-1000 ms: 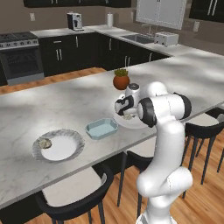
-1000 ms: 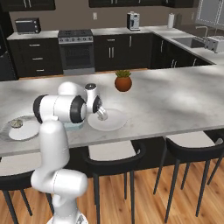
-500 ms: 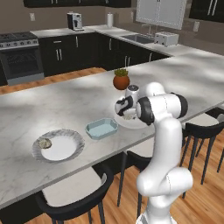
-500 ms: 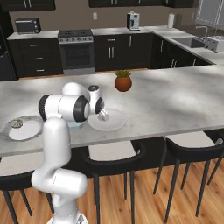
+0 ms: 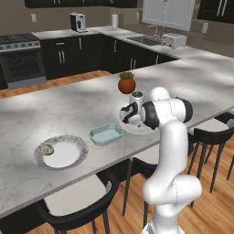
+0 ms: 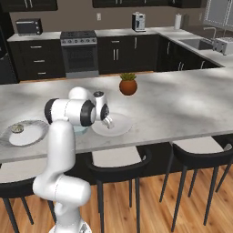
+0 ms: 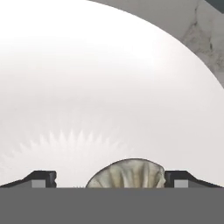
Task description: Place two dumplings into each of the tupperware containers and then place the containers in the fridge.
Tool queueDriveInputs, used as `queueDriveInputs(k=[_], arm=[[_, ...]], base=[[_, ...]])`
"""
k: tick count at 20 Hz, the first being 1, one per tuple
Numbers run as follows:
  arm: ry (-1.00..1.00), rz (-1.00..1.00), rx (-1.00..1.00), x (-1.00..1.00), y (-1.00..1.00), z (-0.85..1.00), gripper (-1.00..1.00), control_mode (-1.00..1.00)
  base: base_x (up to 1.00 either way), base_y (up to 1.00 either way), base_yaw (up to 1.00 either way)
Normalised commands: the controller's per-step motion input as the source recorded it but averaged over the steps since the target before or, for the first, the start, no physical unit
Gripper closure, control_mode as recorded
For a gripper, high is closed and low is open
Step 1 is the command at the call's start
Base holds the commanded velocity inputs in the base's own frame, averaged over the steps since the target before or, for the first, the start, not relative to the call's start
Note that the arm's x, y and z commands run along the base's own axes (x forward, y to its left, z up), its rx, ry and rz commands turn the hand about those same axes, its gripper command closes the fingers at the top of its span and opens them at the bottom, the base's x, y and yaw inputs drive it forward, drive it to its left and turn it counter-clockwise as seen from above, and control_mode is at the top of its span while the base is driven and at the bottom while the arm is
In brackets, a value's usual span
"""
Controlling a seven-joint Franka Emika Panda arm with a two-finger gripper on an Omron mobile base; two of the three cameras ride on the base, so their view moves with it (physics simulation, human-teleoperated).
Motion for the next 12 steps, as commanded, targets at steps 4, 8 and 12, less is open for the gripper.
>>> queueDriveInputs(k=[4, 8, 12], arm=[[0.00, 0.00, 0.00, 0.28, 0.00, -0.11, -1.00, -1.00], [0.00, 0.00, 0.00, 0.21, 0.00, -0.28, -1.00, -1.00], [0.05, 0.00, 0.00, 0.14, 0.00, -0.43, 1.00, -1.00]], base=[[0.00, 0.00, 0.00], [0.00, 0.00, 0.00], [0.00, 0.00, 0.00]])
